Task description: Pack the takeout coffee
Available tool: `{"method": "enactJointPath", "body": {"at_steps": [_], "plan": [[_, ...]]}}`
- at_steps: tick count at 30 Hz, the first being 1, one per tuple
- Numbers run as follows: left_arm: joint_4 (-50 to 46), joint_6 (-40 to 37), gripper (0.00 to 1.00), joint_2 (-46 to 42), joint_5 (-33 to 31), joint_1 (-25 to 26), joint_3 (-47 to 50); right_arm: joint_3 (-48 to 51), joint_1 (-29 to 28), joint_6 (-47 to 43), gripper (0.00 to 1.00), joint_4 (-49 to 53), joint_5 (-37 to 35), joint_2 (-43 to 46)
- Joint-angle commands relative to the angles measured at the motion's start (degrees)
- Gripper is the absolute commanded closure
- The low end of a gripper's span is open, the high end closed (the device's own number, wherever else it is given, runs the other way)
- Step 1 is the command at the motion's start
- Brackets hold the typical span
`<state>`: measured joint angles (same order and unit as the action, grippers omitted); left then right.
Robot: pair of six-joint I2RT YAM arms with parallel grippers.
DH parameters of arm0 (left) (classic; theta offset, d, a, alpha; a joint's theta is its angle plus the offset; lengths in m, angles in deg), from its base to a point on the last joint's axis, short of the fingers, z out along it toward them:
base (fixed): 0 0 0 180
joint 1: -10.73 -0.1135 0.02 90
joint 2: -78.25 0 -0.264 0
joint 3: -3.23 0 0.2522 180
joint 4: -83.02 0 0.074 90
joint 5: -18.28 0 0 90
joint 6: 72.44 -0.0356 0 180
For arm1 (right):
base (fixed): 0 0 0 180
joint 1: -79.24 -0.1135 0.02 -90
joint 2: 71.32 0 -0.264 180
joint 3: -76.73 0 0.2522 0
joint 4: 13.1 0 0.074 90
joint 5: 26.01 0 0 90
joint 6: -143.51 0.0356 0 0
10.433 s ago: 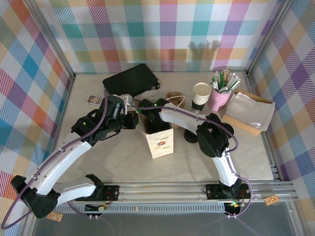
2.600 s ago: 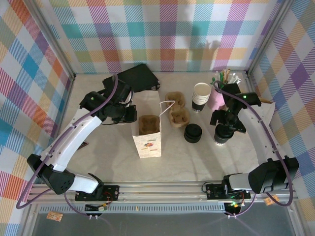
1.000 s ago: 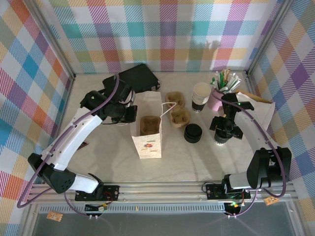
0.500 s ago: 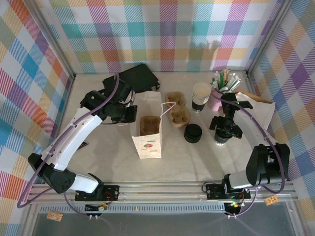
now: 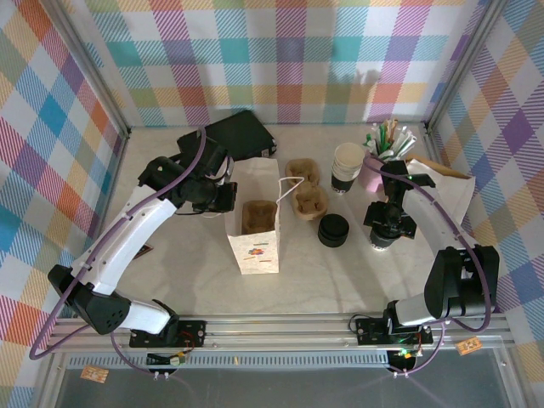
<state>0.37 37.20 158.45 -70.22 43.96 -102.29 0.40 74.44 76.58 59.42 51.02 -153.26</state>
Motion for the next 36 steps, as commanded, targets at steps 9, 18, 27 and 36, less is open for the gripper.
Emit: {"method": "enactJointPath", "body": {"at_steps": [9,18,27,36], "plan": [[-1.8,-0.7,1.00,0.3,1.1,-0.5,-0.4,-0.2,0.5,-1.6,0.20,0.4,0.0,0.9],[-1.5,-1.6,1.00,0.5,1.5,-0.5,-0.8,-3.1,0.5,-3.8,0.24,3.4,-0.4,3.3],[-1.2,-3.3,1.00,-0.6,1.7,0.0,0.1,-15.6,-2.3,-4.7,0.25,13.0,-0.7,2.5],[-3.1,-3.8,1.00,-2.1,0.2,1.7,-0.8,-37.9,-11.4,-2.4,0.26,25.7,-0.8,-4.7]]}}
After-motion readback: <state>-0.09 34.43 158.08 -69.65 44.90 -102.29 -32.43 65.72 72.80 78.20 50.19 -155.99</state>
